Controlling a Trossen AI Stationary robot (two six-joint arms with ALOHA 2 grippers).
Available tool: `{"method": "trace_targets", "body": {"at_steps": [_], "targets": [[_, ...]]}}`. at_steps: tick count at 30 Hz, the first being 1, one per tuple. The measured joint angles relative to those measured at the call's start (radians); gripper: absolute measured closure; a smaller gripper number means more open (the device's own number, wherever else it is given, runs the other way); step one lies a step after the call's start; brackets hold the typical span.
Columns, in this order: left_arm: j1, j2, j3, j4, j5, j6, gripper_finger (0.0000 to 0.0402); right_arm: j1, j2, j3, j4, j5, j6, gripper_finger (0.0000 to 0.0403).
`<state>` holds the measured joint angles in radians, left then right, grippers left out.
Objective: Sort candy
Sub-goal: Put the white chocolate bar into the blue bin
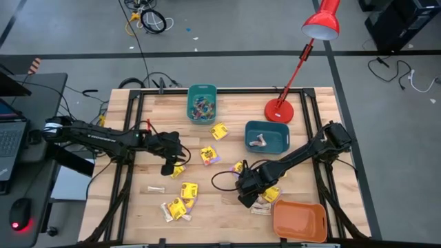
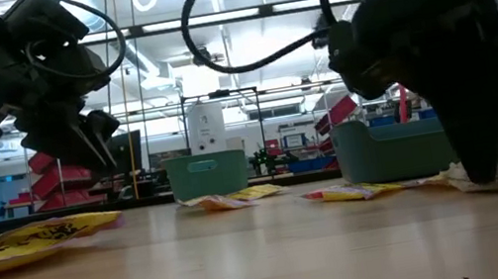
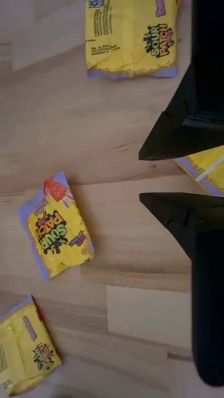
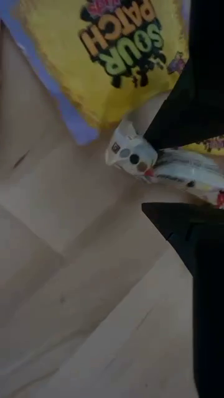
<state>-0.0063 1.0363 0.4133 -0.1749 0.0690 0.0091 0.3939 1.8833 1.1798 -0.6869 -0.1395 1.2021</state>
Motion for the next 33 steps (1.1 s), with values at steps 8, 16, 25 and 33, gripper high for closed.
{"method": "trace_targets", "body": {"at_steps": [8, 16, 25, 33], "targets": [[-0.003, 0.000, 0.000, -0.001, -0.017, -0.004, 0.0305, 0.000, 0.013, 0.002, -0.008, 0.015, -0.009, 0.0267], [-0.003, 0.000, 0.000, -0.001, -0.026, -0.002, 0.0305, -0.003, 0.013, 0.002, -0.020, 0.015, -0.035, 0.0319], [-0.003, 0.000, 0.000, -0.001, -0.028, -0.001, 0.0305, -0.011, 0.011, 0.001, -0.026, -0.012, -0.085, 0.0398], [-0.003, 0.000, 0.000, 0.007, -0.028, 0.001, 0.0305, -0.026, -0.027, 0.025, -0.055, -0.041, -0.130, 0.0400]]}}
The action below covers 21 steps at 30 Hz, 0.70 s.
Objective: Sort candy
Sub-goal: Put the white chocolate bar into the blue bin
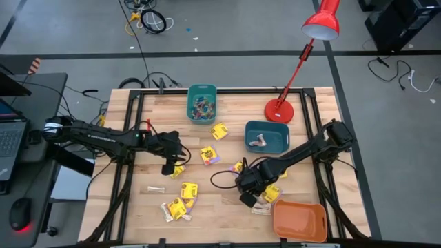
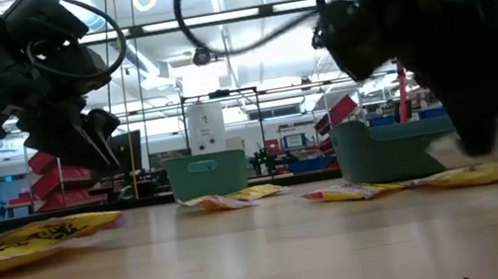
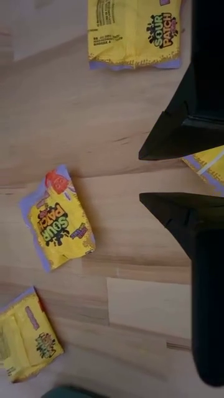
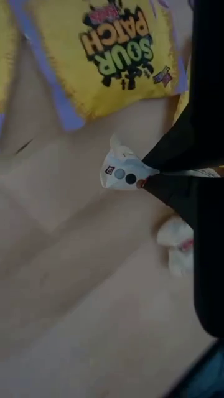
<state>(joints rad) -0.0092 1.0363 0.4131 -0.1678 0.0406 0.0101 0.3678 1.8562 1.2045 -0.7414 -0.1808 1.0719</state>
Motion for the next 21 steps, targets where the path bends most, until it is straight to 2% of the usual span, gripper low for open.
{"method": "trace_targets", "body": {"at_steps": [7, 13, 21], "targets": [[0.000, 0.000, 0.000, 0.019, 0.000, -0.006, 0.0305, -0.037, -0.099, 0.025, -0.046, 0.065, -0.041, 0.0400], [0.000, 0.000, 0.000, 0.065, -0.004, -0.014, 0.0305, -0.112, -0.224, 0.026, -0.055, 0.212, -0.137, 0.0401], [0.000, 0.000, 0.000, 0.080, -0.039, -0.015, 0.0305, -0.271, -0.351, 0.026, -0.087, 0.393, -0.313, 0.0402]]}}
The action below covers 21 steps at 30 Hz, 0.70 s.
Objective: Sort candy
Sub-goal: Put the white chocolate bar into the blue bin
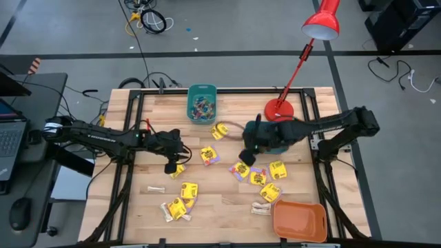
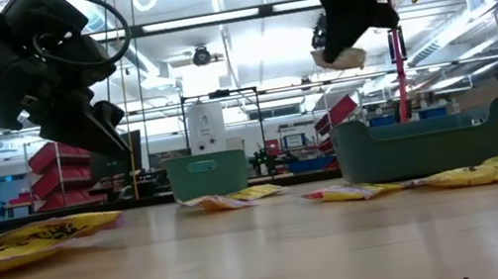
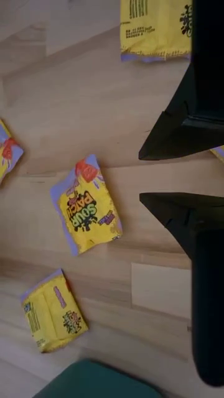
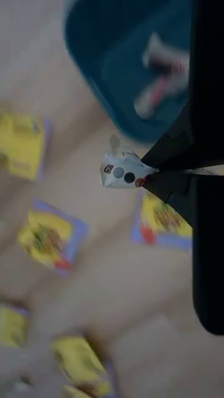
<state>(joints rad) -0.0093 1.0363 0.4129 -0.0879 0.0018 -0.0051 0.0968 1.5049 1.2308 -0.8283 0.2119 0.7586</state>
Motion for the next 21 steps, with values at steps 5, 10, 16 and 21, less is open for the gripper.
{"method": "trace_targets", "body": {"at_steps": [5, 10, 16, 21], "targets": [[0.000, 0.000, 0.000, 0.000, -0.001, -0.005, 0.0305, -0.107, -0.025, 0.000, -0.090, 0.043, -0.028, 0.0402], [0.000, 0.000, 0.000, -0.001, 0.000, -0.020, 0.0305, -0.202, -0.021, -0.010, -0.243, 0.061, -0.019, 0.0402], [0.000, 0.000, 0.000, -0.014, 0.000, -0.033, 0.0305, -0.261, -0.020, -0.077, -0.325, 0.061, -0.003, 0.0402], [-0.001, 0.000, 0.000, -0.014, 0.000, -0.058, 0.0305, -0.270, -0.020, -0.148, -0.325, 0.059, 0.009, 0.0402]]}}
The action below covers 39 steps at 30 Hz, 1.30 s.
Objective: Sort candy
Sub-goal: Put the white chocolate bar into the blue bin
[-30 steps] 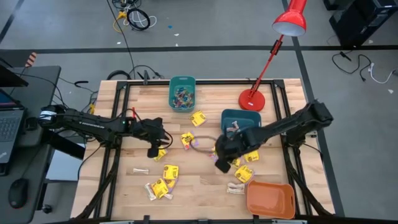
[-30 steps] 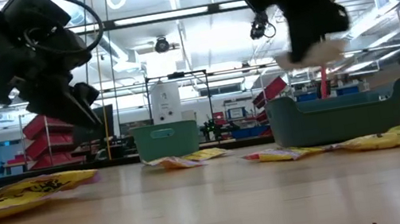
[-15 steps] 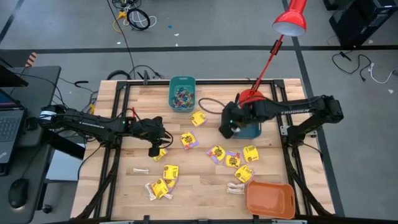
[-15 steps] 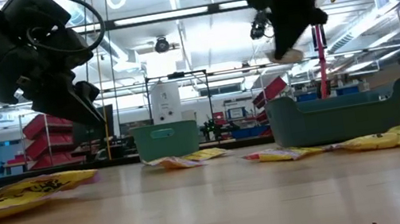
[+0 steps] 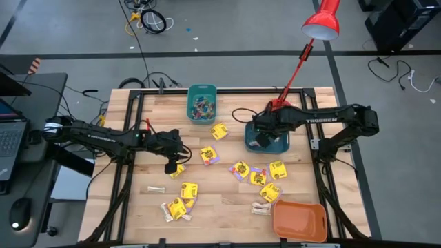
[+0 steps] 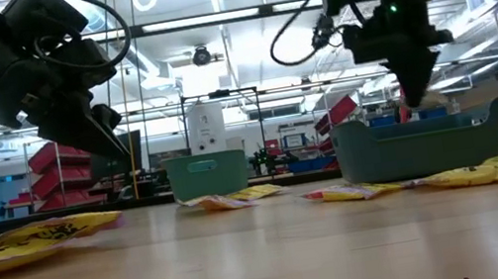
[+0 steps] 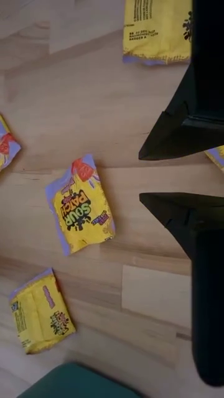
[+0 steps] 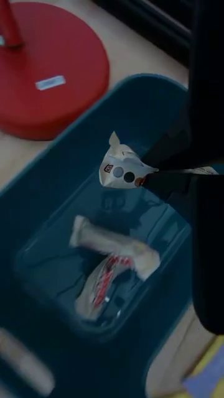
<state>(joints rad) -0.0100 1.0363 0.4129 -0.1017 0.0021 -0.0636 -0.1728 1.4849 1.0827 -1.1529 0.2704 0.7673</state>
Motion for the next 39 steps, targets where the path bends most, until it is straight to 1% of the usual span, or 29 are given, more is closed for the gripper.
{"method": "trace_targets", "body": {"at_steps": [5, 14, 18, 28, 30, 32, 36, 39], "targets": [[-0.016, 0.000, 0.000, 0.000, 0.000, -0.020, 0.0305, 0.007, 0.000, -0.068, 0.006, -0.005, 0.032, 0.0402], [-0.026, 0.000, 0.000, 0.003, -0.001, -0.024, 0.0305, 0.008, 0.000, -0.171, 0.115, -0.006, 0.052, 0.0395], [-0.026, 0.000, 0.000, 0.003, -0.002, -0.024, 0.0305, 0.007, 0.000, -0.181, 0.123, -0.006, 0.070, 0.0380], [-0.026, 0.000, 0.000, 0.003, -0.001, -0.032, 0.0305, 0.008, 0.000, -0.179, 0.120, -0.007, 0.075, 0.0327], [-0.026, 0.000, 0.000, 0.001, 0.030, -0.066, 0.0305, 0.010, 0.000, -0.157, 0.085, -0.013, 0.071, 0.0322], [-0.026, 0.000, 0.012, -0.039, 0.104, -0.109, 0.0305, 0.016, -0.010, -0.126, 0.053, -0.011, 0.071, 0.0320], [-0.028, 0.000, 0.073, -0.218, 0.263, -0.198, 0.0305, 0.036, -0.064, -0.059, 0.038, 0.035, 0.050, 0.0322], [-0.047, 0.000, 0.121, -0.355, 0.325, -0.239, 0.0305, 0.065, -0.116, -0.014, 0.071, 0.105, 0.027, 0.0324]]}}
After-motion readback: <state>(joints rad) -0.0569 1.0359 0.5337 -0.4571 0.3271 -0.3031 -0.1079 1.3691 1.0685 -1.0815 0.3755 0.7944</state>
